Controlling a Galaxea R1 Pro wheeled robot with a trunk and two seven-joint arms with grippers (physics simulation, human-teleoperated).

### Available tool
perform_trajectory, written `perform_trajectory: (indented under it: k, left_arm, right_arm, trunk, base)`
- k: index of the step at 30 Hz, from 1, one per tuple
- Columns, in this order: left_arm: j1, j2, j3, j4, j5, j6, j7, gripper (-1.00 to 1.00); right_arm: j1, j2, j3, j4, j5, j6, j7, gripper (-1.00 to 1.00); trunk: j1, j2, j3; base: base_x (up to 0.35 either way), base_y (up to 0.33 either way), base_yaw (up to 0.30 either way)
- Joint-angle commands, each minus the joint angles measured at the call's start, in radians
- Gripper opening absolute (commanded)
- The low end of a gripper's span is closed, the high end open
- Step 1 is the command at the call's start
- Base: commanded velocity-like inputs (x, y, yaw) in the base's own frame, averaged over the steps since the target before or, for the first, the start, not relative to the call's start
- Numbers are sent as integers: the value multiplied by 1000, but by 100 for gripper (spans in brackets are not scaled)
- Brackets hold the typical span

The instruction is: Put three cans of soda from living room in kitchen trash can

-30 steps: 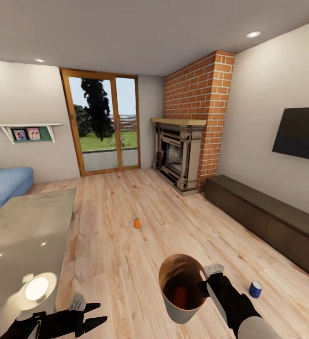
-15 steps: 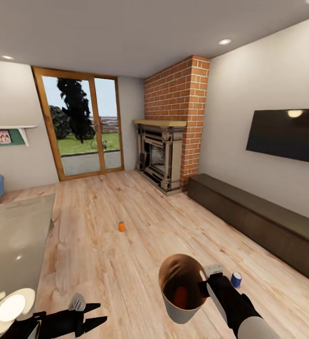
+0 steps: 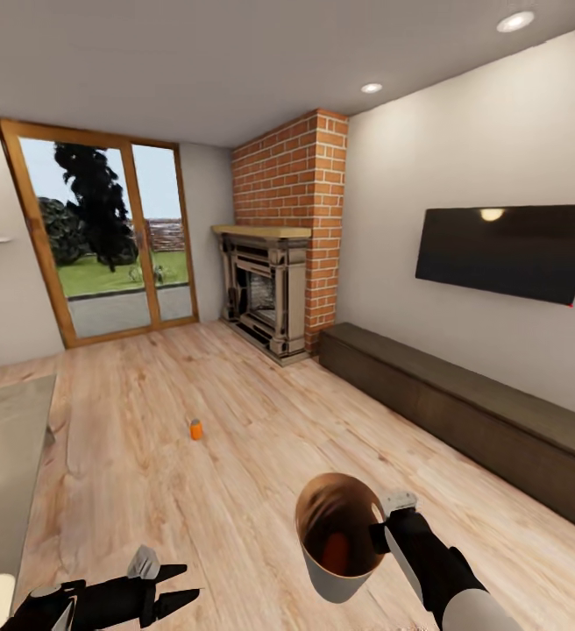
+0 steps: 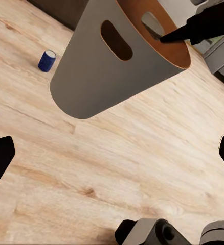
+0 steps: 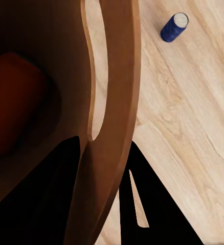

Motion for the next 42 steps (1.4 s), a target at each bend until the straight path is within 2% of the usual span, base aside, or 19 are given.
perform_trajectory:
  k: [1,30,42]
  left_arm:
    - [0,0,0,0,0,0,0,100]
    - [0,0,0,0,0,0,0,100]
    - [0,0,0,0,0,0,0,100]
  right_arm:
    - [-1,0,0,-1,-3,0,1,-100]
    - [-1,0,0,1,-3,0,1,-100]
    - [-1,0,0,1,-3,0,1,-100]
  trunk:
    - [0,0,1]
    - [0,0,4]
    - [0,0,-9]
  base:
    - [0,0,-256]
    - [0,0,-262]
    - [0,0,-188]
